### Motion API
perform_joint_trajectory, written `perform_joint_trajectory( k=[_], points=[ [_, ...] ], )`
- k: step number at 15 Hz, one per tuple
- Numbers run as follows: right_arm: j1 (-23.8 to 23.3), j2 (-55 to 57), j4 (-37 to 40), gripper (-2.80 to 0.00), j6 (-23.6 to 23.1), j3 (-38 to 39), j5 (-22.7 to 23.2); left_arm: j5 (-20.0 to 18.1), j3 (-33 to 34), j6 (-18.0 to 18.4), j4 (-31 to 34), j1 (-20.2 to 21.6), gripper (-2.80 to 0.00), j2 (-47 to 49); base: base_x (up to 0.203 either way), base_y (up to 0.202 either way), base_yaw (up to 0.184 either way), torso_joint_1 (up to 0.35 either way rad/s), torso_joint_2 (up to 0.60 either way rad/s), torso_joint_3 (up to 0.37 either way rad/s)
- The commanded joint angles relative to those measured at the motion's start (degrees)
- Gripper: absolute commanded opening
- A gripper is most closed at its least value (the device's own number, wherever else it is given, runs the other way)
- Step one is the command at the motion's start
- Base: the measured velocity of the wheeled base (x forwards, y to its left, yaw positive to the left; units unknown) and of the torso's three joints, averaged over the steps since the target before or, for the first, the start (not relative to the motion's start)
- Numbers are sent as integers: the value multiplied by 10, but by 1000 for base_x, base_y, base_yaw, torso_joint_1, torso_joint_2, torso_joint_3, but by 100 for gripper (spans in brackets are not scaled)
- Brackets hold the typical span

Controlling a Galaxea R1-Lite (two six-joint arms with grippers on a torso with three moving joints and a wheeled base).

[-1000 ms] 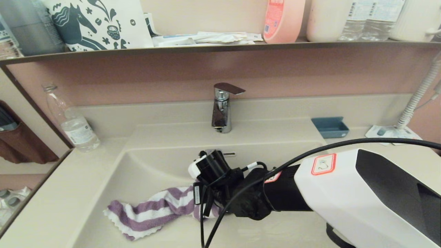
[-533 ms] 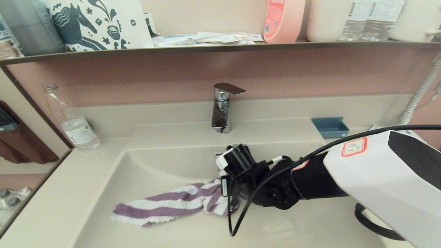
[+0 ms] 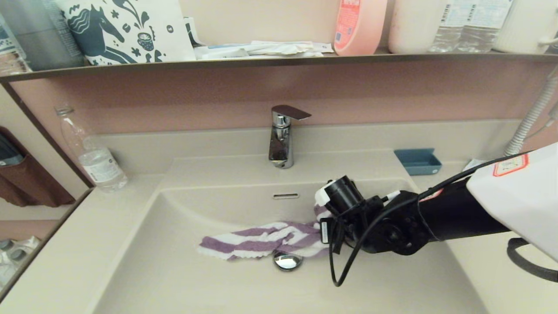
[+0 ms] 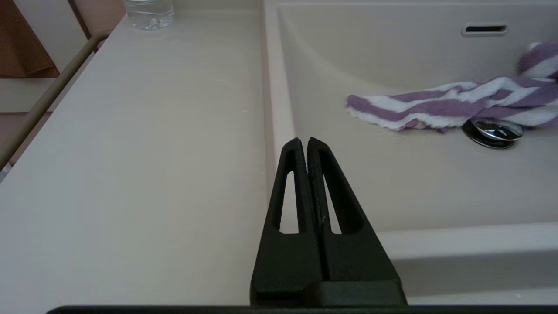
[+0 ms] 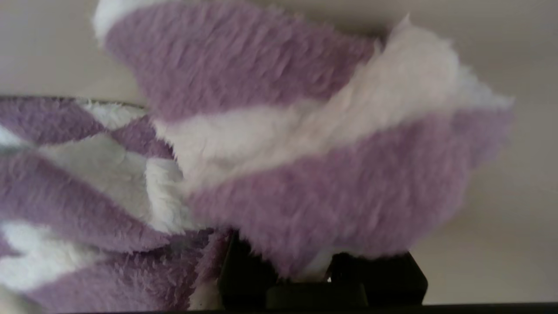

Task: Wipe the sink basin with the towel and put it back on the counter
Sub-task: Wipe the sink

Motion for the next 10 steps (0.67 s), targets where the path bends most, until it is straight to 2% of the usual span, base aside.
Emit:
perform_joint_trajectory(
  k=[1, 3, 7, 10],
  points=[
    [-4, -47, 45, -280, 2, 16, -1, 0, 0, 0, 0, 1, -280, 1, 0, 0, 0, 0, 0, 0],
    [-3, -64, 124, -280, 2, 17, -3, 0, 0, 0, 0, 0, -280, 1, 0, 0, 0, 0, 0, 0],
    [8, -76, 341, -280, 26, 14, -8, 0, 0, 0, 0, 0, -280, 1, 0, 0, 0, 0, 0, 0],
    [42, -76, 421, -280, 41, 13, 5, 0, 0, 0, 0, 1, -280, 1, 0, 0, 0, 0, 0, 0]
  ],
)
